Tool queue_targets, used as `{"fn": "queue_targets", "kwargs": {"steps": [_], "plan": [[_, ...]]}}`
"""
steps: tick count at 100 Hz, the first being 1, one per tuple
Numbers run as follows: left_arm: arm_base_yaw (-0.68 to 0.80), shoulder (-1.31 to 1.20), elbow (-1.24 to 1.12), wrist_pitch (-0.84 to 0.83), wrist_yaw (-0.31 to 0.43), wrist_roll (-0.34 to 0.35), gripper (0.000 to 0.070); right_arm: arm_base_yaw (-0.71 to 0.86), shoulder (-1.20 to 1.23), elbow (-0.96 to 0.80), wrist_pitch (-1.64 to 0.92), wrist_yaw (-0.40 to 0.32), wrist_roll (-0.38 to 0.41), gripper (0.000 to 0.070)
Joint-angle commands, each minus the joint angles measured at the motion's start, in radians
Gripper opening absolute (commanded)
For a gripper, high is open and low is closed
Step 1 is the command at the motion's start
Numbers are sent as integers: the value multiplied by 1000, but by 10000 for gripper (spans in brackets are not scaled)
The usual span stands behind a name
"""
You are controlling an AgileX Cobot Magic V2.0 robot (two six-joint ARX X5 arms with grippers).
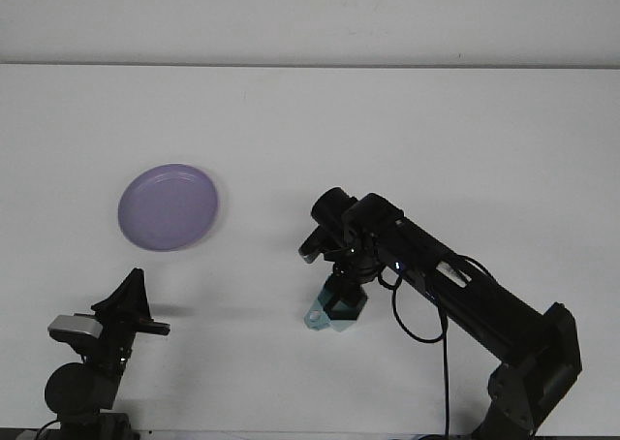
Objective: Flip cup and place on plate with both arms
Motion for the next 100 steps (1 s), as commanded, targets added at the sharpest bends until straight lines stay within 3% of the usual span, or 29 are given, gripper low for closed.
{"fn": "queue_targets", "kwargs": {"steps": [1,25,48,55,77,100], "plan": [[0,-1,-9,9,10,-2,12,0,6,57,-27,1,-11,271],[0,-1,-9,10,28,-45,12,-14,-130,174,-34,2,43,270],[0,1,41,9,55,-109,12,-45,-357,163,114,14,90,270],[0,8,74,1,68,-127,12,-57,-436,126,185,48,90,270],[-2,134,257,-191,126,-132,12,-103,-769,-249,546,163,90,270],[-15,352,451,-232,284,-133,12,-151,-1148,-748,879,224,101,268]]}}
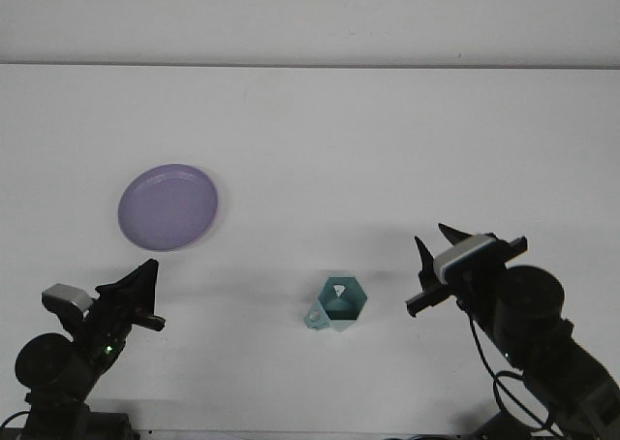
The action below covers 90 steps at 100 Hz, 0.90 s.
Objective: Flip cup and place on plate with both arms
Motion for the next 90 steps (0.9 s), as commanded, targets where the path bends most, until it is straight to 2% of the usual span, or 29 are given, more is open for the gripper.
{"fn": "queue_targets", "kwargs": {"steps": [1,23,38,54,58,69,81,85,90], "plan": [[-10,53,58,13,42,-3,12,-5,-97,-133,92,23,14,268],[-100,293,267,-105,101,24,12,-46,-375,-394,181,127,42,268],[-199,470,397,-174,141,128,13,-64,-458,-444,189,135,61,268],[-315,668,564,-370,140,267,31,-66,-469,-444,190,135,62,268],[-343,721,608,-426,139,300,77,-66,-469,-444,189,135,62,268],[-415,866,735,-592,121,385,262,-66,-469,-444,190,134,62,268],[-492,1020,873,-737,51,407,434,-66,-469,-444,197,134,62,268],[-515,1069,916,-769,33,407,471,-66,-469,-444,198,134,62,268],[-541,1122,964,-796,26,409,472,-66,-469,-444,201,134,62,268]]}}
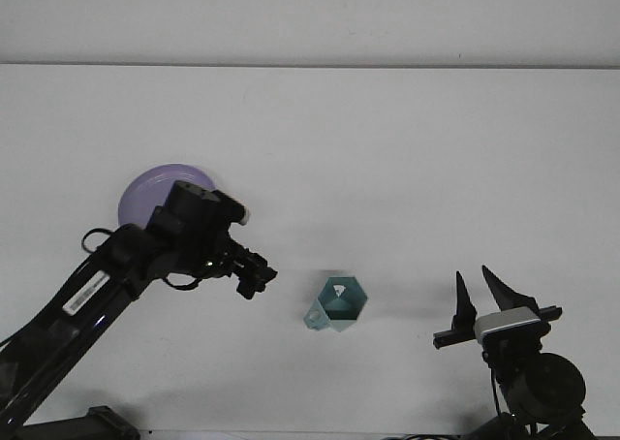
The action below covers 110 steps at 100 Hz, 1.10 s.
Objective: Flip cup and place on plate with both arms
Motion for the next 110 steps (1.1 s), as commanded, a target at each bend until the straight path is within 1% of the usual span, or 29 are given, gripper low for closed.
{"fn": "queue_targets", "kwargs": {"steps": [1,9,39,61,75,89,100,110], "plan": [[-32,70,71,-28,-10,33,472,3,1,5,19,0,17,268],[-72,147,136,-53,-10,51,472,3,1,5,23,0,17,268],[-182,355,296,-80,-10,51,472,3,1,5,28,0,17,268],[-243,420,304,-62,-11,51,472,3,1,5,29,0,17,268],[-264,462,304,-45,-25,51,472,3,1,5,29,0,17,268],[-272,513,304,-37,-37,51,472,3,1,5,29,0,17,268],[-272,550,304,-34,-60,51,472,3,1,5,29,0,17,268],[-272,573,304,-35,-61,51,461,3,1,5,29,0,17,268]]}}
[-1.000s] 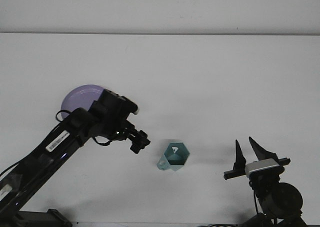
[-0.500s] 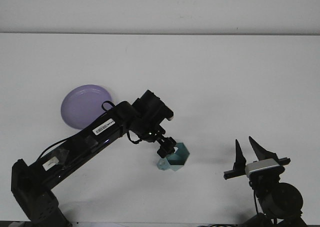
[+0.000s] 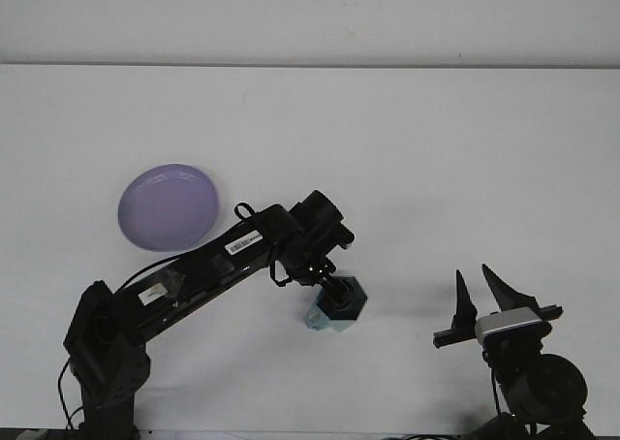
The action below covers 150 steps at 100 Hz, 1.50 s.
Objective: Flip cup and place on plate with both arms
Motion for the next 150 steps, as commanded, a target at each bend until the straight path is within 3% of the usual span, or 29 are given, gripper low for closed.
{"fn": "queue_targets", "kwargs": {"steps": [1,6,11,16,22,23,63,88,111,150], "plan": [[-10,30,22,-3,-4,9,460,3,1,5,9,0,16,268],[-10,32,22,-5,-5,10,441,3,1,5,9,-1,16,268],[-10,35,22,-2,-5,19,353,3,1,5,9,-2,16,268],[-12,35,22,-3,-5,29,225,3,1,5,9,-1,16,268],[-14,35,22,-3,-5,29,6,3,1,5,8,-1,16,268],[-14,35,22,-3,-4,29,0,3,1,5,8,-2,16,268],[7,34,54,-49,-4,23,12,3,1,5,6,-1,16,268],[109,8,167,-125,-5,27,12,3,1,5,6,-1,16,268],[293,-66,298,-262,-155,102,12,3,1,5,7,-1,16,268],[761,-92,370,-323,-158,99,13,3,1,5,9,-2,18,268]]}}
